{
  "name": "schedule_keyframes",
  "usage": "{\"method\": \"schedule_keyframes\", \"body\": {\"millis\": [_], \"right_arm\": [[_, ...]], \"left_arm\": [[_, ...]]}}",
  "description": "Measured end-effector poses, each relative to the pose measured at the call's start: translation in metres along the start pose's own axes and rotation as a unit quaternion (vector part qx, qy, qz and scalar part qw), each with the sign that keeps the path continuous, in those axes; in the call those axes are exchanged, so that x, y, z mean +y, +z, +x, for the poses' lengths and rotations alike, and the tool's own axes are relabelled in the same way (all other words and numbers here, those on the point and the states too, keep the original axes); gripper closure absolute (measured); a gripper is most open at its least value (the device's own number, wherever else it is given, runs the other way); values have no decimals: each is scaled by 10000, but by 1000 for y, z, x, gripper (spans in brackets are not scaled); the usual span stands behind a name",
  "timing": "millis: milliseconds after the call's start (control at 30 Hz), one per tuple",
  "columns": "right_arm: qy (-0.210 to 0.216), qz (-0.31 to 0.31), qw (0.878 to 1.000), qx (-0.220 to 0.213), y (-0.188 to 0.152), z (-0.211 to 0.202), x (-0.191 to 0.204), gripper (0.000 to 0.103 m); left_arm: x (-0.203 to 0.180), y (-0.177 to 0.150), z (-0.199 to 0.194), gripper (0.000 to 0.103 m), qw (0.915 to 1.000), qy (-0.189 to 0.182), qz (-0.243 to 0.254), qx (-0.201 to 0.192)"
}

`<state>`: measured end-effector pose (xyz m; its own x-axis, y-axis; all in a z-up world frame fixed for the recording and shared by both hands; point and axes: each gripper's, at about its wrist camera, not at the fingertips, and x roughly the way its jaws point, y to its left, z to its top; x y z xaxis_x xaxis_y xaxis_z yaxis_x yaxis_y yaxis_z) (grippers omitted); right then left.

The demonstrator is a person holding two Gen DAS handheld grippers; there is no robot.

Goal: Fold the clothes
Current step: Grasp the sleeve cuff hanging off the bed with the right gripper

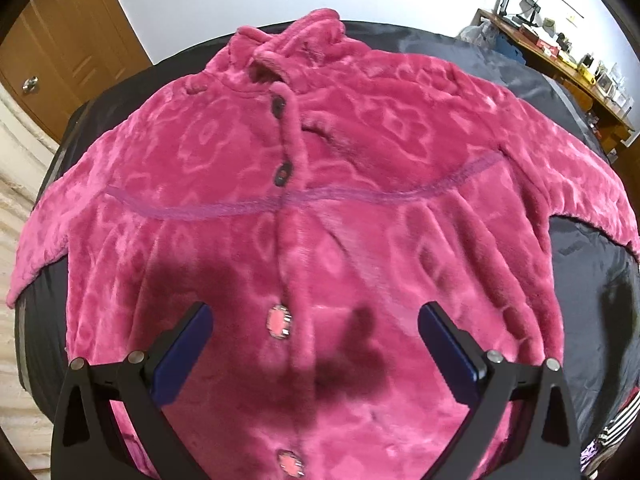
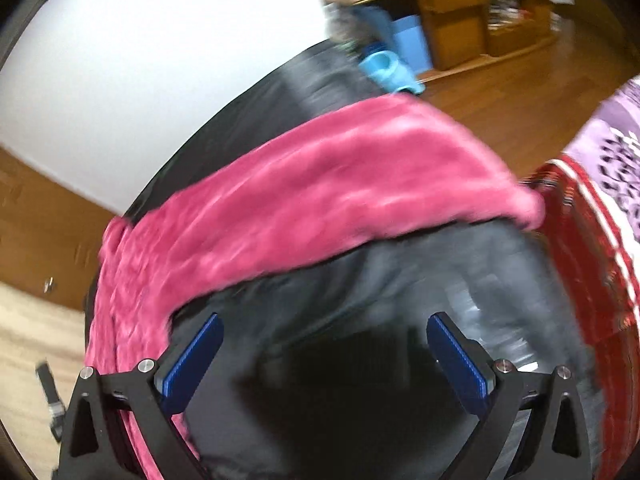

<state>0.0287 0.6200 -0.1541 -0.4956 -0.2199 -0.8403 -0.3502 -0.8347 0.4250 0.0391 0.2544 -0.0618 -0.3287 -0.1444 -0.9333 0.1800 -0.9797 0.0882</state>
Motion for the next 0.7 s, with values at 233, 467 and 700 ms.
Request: {"method": "schedule_keyframes", "body": {"millis": [233, 467, 700], "right_arm": [[-243, 624, 9974, -263, 35, -14, -69, 0], [45, 1226, 9924, -102, 43, 5, -98, 0], [345, 1444, 9889, 47, 47, 27, -103, 0]], "left_arm": [[-27, -6, -3, 0, 9999, 128, 75, 62], [-36, -10, -4, 0, 9996, 251, 44, 123], [-35, -16, -7, 0, 9993, 325, -103, 167]]}}
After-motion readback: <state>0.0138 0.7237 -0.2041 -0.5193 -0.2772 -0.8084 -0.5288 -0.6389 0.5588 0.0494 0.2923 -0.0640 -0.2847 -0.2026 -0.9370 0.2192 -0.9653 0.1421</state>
